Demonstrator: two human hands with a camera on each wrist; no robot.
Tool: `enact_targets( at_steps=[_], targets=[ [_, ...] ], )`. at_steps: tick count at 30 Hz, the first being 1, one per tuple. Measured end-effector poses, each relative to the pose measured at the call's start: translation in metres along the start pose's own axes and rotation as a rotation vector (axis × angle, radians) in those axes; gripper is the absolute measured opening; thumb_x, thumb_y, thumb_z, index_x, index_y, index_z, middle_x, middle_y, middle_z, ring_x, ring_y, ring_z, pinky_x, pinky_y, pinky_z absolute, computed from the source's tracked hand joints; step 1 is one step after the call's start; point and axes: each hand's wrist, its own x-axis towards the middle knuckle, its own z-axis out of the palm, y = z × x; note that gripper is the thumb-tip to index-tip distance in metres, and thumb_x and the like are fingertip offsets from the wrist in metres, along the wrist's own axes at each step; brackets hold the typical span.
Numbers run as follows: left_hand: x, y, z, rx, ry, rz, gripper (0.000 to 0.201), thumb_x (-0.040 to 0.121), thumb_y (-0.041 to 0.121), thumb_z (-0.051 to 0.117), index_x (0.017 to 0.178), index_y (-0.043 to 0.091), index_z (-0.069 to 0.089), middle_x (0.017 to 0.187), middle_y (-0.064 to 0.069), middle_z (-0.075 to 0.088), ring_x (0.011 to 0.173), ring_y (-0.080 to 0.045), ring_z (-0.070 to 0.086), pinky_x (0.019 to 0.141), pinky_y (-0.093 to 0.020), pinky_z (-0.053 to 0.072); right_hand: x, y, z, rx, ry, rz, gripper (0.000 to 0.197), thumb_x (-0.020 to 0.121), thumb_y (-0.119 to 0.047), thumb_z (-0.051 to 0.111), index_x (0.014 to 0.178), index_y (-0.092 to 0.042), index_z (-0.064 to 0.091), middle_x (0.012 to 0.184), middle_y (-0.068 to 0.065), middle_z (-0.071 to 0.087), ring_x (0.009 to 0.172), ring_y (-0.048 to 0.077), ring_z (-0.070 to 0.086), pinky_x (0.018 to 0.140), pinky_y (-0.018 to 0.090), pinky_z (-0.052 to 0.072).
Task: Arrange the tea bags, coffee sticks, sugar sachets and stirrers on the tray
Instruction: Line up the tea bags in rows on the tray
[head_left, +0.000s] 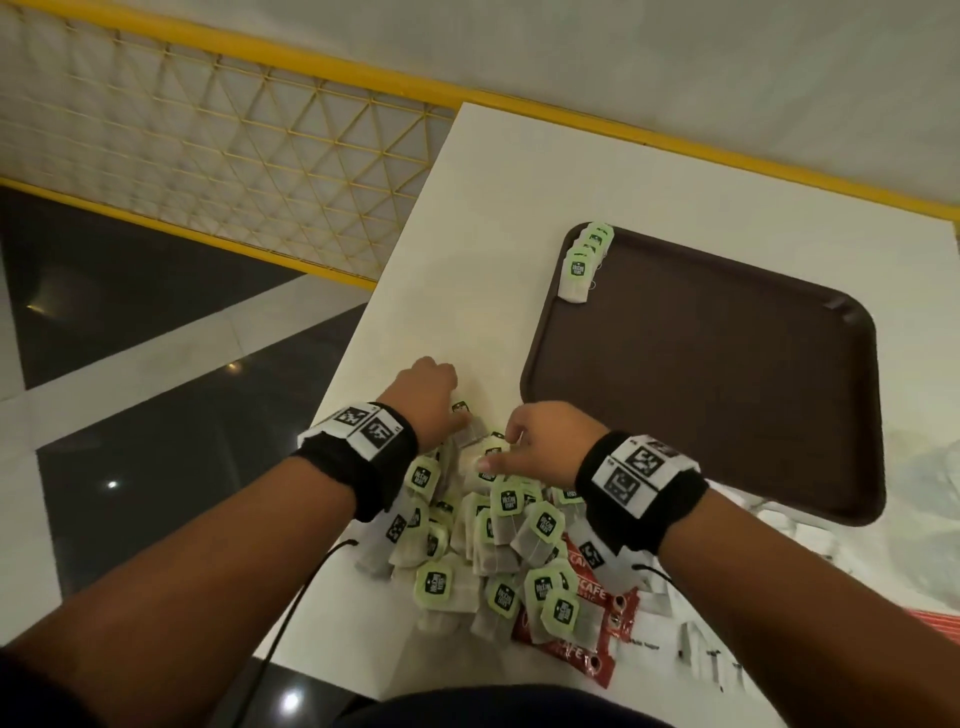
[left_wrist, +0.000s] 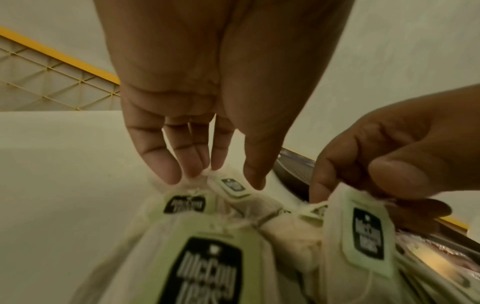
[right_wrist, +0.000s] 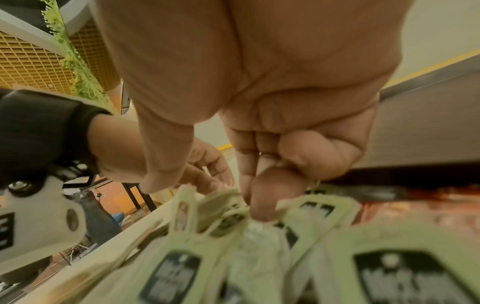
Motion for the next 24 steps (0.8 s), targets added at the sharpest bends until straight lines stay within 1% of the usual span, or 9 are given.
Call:
enact_targets(
  at_steps=[2,5,8,11,14,17,19,21,24],
  targets=[
    [-0.002,0.003,0.002,-0.003,0.006,-0.006,0.048,0.086,0.039,0.071,0.121,0.011,0.053,0.12,-0.011,0.048,0.107,-0.031,0.054,0.092,-0.04,0.046,0.001,-0.006,0.012,-0.033,0.006,0.005,0.071,0.073,-0.072,0.065,0.112,-0.013,0.059,0.104,0.002,0.064,0.092,0.019,0.061,0.08,0.037,0.053],
    [-0.003,0.001,0.005,-0.04,0.014,-0.02,0.044,0.082,0.036,0.076,0.111,0.012,0.053,0.114,-0.009,0.048,0.102,-0.029,0.054,0.088,-0.038,0.046,0.002,-0.01,0.023,-0.054,0.045,0.002,0.069,0.075,-0.067,0.069,0.117,-0.014,0.055,0.108,0.002,0.059,0.095,0.019,0.058,0.076,0.034,0.05],
    [-0.002,-0.003,0.006,-0.104,0.034,-0.019,0.04,0.077,0.031,0.08,0.098,0.017,0.049,0.103,-0.004,0.049,0.089,-0.024,0.051,0.076,-0.033,0.044,0.004,-0.009,0.027,0.047,0.129,0.014,0.043,0.078,-0.049,0.074,0.102,-0.017,0.058,0.096,-0.001,0.06,0.086,0.018,0.06,0.074,0.034,0.052],
    [-0.004,-0.007,0.007,-0.186,0.042,0.023,0.037,0.076,0.02,0.078,0.093,0.015,0.046,0.086,-0.001,0.051,0.076,-0.022,0.049,0.064,-0.031,0.039,0.005,-0.005,0.029,0.228,0.189,0.011,0.022,0.079,-0.031,0.077,0.089,-0.018,0.062,0.083,-0.006,0.06,0.077,0.014,0.06,0.068,0.027,0.049],
    [-0.006,-0.011,0.008,-0.304,0.052,0.062,0.032,0.079,0.015,0.075,0.097,0.016,0.049,0.086,0.003,0.053,0.075,-0.021,0.052,0.067,-0.032,0.043,0.003,-0.001,0.03,0.31,0.221,-0.054,0.013,0.081,-0.024,0.076,0.086,-0.018,0.065,0.078,-0.008,0.059,0.07,0.008,0.055,0.059,0.02,0.041],
    [-0.009,-0.014,0.005,-0.455,0.066,0.088,0.025,0.086,0.018,0.072,0.104,0.021,0.056,0.09,0.007,0.055,0.077,-0.015,0.058,0.067,-0.025,0.045,0.0,0.002,0.028,0.374,0.238,-0.12,0.009,0.082,-0.02,0.074,0.085,-0.019,0.065,0.078,-0.005,0.062,0.072,0.012,0.058,0.066,0.024,0.047],
    [-0.011,-0.013,0.0,-0.531,0.081,0.107,0.024,0.087,0.019,0.071,0.108,0.021,0.059,0.088,0.008,0.057,0.077,-0.012,0.059,0.07,-0.022,0.046,-0.003,0.006,0.021,0.401,0.231,-0.171,0.009,0.083,-0.019,0.073,0.086,-0.021,0.065,0.079,-0.006,0.063,0.073,0.01,0.059,0.067,0.021,0.047],
    [-0.014,-0.009,-0.008,-0.582,0.114,0.125,0.019,0.086,0.022,0.073,0.102,0.019,0.063,0.084,0.008,0.061,0.076,-0.008,0.059,0.071,-0.019,0.045,-0.006,0.009,0.009,0.42,0.242,-0.224,0.008,0.085,-0.018,0.072,0.087,-0.021,0.065,0.081,-0.005,0.064,0.072,0.008,0.059,0.066,0.02,0.048],
    [-0.014,0.003,-0.016,-0.668,0.108,0.174,0.011,0.089,0.025,0.071,0.092,0.017,0.064,0.079,0.004,0.064,0.073,-0.009,0.057,0.071,-0.024,0.046,-0.01,0.011,-0.013,0.472,0.264,-0.28,0.006,0.087,-0.016,0.07,0.092,-0.018,0.069,0.085,0.003,0.069,0.078,0.019,0.064,0.072,0.03,0.053]
  ],
)
